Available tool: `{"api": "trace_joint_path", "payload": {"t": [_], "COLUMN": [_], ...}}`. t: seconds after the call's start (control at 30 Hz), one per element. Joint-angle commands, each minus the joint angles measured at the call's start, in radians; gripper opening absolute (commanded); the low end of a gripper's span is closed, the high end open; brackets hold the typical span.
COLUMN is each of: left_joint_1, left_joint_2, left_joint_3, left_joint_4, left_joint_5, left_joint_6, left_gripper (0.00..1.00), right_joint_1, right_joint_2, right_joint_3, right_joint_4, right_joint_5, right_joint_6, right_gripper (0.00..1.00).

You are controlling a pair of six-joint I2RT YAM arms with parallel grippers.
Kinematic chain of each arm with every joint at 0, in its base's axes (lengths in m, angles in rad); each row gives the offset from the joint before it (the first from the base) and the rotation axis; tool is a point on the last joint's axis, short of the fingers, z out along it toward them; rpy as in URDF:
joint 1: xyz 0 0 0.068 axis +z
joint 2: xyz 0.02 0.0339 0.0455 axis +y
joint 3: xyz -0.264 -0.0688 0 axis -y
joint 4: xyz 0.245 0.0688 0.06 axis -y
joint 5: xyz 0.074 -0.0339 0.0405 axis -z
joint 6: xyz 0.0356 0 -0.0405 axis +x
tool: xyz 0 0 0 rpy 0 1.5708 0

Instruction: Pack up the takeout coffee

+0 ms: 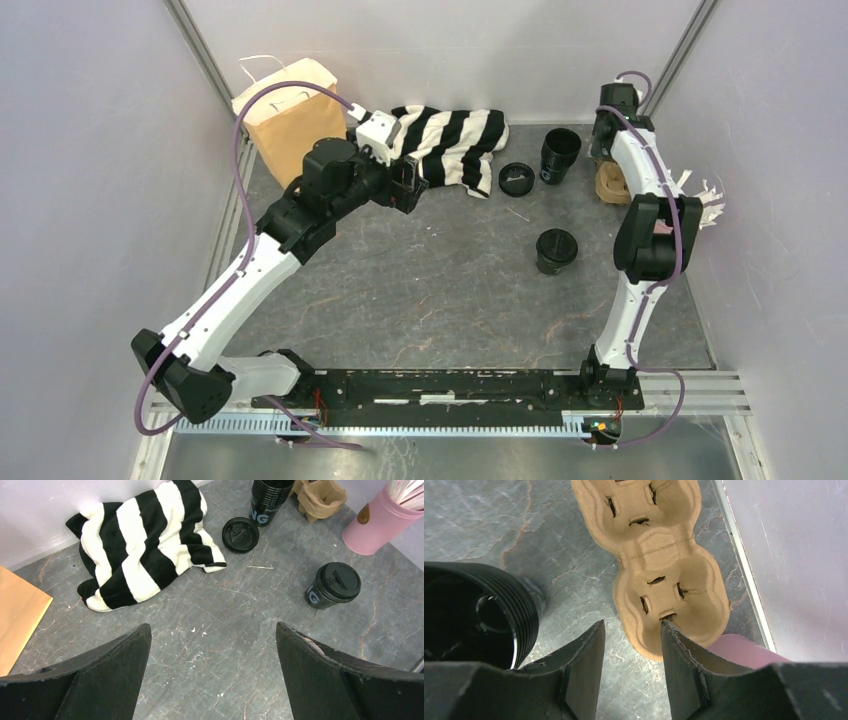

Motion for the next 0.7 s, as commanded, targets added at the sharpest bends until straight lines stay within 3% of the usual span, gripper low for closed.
{"api": "trace_joint_path", "payload": {"t": [0.0, 0.67], "left_joint_1": [-0.002, 0.049], "left_joint_2": [0.027, 0.092], "left_joint_3": [0.059, 0.095], "left_joint_4": [0.006, -0.007], "left_joint_5": [-0.020, -0.020], "left_joint_6": [0.059, 0.060], "left_gripper": [1.00, 1.00], "right_joint_1": [0.031, 0.040], "right_joint_2": [0.054, 0.212], "right_joint_3": [0.072, 0.183], "right_joint_4": [0.014, 0.076], "right_joint_5": [0.187, 0.203], "right_joint_6": [0.008, -0.047], "right_gripper": [0.50, 0.33]}}
